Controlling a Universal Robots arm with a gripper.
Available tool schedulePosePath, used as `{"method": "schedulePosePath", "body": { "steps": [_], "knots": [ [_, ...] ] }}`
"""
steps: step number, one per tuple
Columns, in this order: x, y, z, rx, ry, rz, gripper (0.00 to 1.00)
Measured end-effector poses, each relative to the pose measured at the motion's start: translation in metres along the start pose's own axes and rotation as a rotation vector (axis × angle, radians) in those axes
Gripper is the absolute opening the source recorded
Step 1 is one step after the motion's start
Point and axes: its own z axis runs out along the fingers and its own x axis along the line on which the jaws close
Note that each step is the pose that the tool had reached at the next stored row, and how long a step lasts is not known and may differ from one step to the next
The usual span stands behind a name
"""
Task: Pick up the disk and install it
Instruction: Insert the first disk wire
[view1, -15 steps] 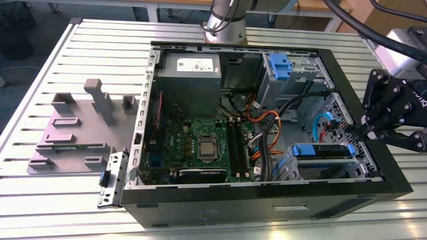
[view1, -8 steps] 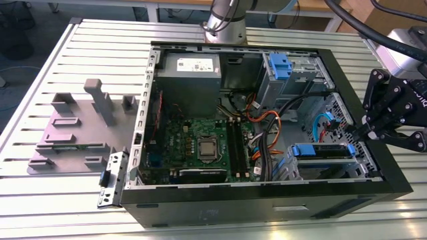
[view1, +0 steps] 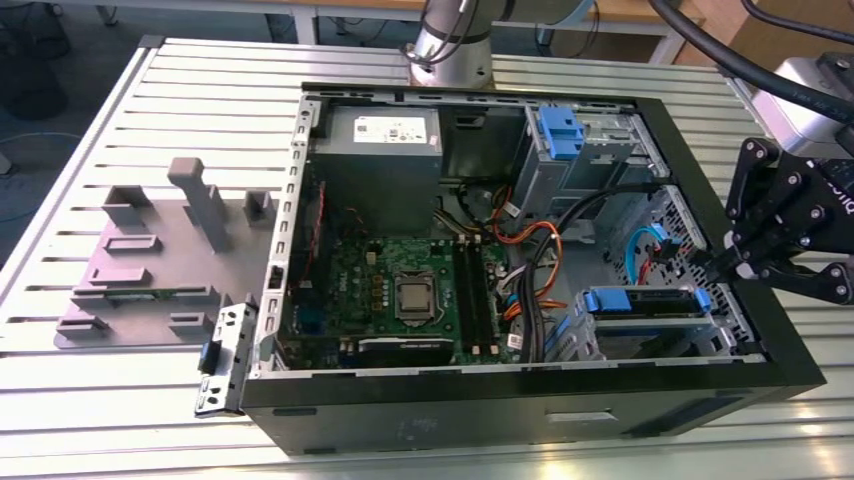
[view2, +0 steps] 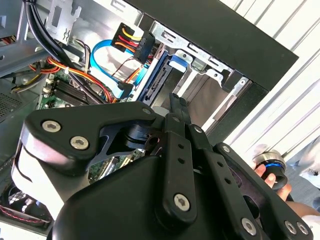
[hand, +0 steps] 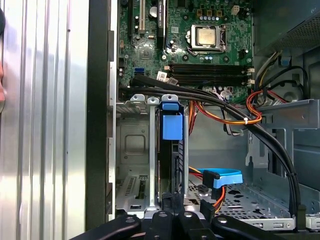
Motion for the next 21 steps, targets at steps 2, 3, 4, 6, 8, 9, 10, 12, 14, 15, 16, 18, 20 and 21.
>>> {"method": "schedulePosePath", "body": {
  "steps": [2, 3, 4, 6, 8, 9, 10, 12, 14, 15, 16, 18, 20, 21],
  "knots": [
    [0.0000, 0.0000, 0.0000, 0.0000, 0.0000, 0.000, 0.17],
    [0.0000, 0.0000, 0.0000, 0.0000, 0.0000, 0.000, 0.23],
    [0.0000, 0.0000, 0.0000, 0.0000, 0.0000, 0.000, 0.23],
    [0.0000, -0.0001, 0.0000, 0.0000, 0.0000, 0.000, 0.35],
    [0.0000, -0.0001, 0.0000, 0.0000, 0.0000, 0.000, 0.41],
    [0.0000, -0.0001, 0.0000, 0.0000, 0.0000, 0.000, 0.41],
    [0.0000, -0.0001, 0.0000, 0.0000, 0.0000, 0.000, 0.41],
    [-0.0003, -0.0001, 0.0001, 0.0000, -0.0001, 0.000, 0.41],
    [-0.0021, -0.0005, 0.0003, 0.0000, 0.0001, 0.000, 0.41],
    [-0.0032, -0.0007, 0.0004, 0.0000, 0.0001, 0.000, 0.41],
    [-0.0040, -0.0008, 0.0005, 0.0000, 0.0000, 0.000, 0.41],
    [-0.0050, -0.0010, 0.0007, 0.0000, -0.0001, 0.000, 0.41],
    [-0.0056, -0.0013, 0.0008, 0.0000, 0.0000, 0.000, 0.41],
    [-0.0059, -0.0014, 0.0007, 0.0000, 0.0000, 0.000, 0.41]
  ]
}}
